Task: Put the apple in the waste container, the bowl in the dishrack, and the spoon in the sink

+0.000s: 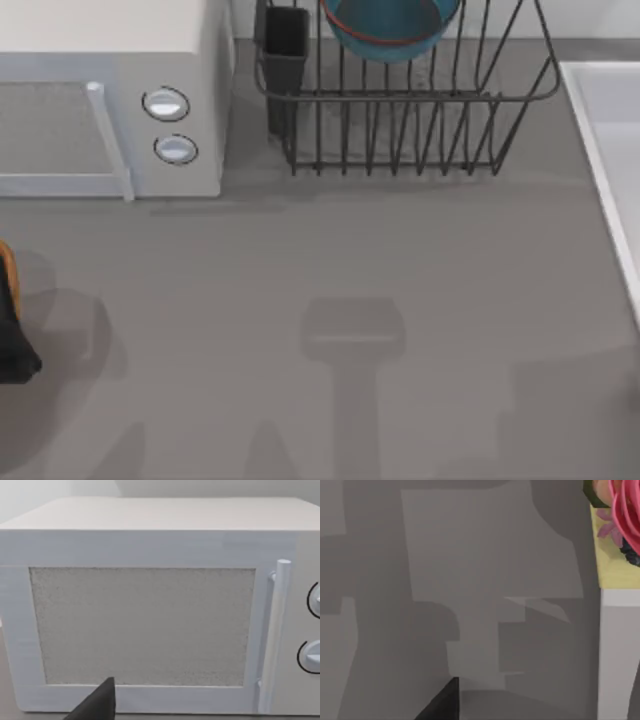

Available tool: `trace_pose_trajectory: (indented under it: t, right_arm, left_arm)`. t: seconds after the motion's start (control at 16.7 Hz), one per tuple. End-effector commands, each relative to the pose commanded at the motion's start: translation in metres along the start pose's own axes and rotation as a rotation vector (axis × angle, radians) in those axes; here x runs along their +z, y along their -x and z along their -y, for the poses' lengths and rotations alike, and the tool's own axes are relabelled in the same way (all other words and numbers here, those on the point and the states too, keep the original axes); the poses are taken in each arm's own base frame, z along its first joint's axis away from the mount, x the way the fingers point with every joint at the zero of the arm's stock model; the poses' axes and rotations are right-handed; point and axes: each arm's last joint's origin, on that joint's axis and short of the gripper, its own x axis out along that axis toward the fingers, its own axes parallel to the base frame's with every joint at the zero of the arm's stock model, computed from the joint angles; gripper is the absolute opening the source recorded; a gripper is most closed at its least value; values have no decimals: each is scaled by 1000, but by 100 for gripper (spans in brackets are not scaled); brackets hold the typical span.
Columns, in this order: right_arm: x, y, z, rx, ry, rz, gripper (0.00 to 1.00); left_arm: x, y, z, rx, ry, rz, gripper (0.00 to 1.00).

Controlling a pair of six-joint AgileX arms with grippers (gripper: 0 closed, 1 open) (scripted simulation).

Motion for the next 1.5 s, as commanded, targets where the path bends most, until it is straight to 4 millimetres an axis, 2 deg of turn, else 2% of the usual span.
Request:
trace_pose_trajectory:
  t: [0.42, 0.48, 0.66, 0.84, 1.02, 1.2, 1.32, 1.5]
  right_arm:
    - [0, 0, 0, 0, 0, 0, 0]
    - [1, 19, -1, 29, -10, 29, 0]
    - [6, 30, 2, 24, -8, 42, 0]
    - [10, 56, 4, 27, -6, 35, 0]
    - [6, 83, 3, 48, -9, -12, 0]
    - [5, 113, 2, 34, -10, 18, 0]
    - [4, 119, 2, 29, -10, 29, 0]
    - [5, 117, 2, 31, -10, 26, 0]
  left_arm:
    - [0, 0, 0, 0, 0, 0, 100]
    - [0, 0, 0, 0, 0, 0, 100]
    - [0, 0, 0, 0, 0, 0, 100]
    - [0, 0, 0, 0, 0, 0, 100]
    - [0, 0, 0, 0, 0, 0, 100]
    - [0, 0, 0, 0, 0, 0, 100]
    - [0, 0, 0, 0, 0, 0, 100]
    - [0, 0, 0, 0, 0, 0, 100]
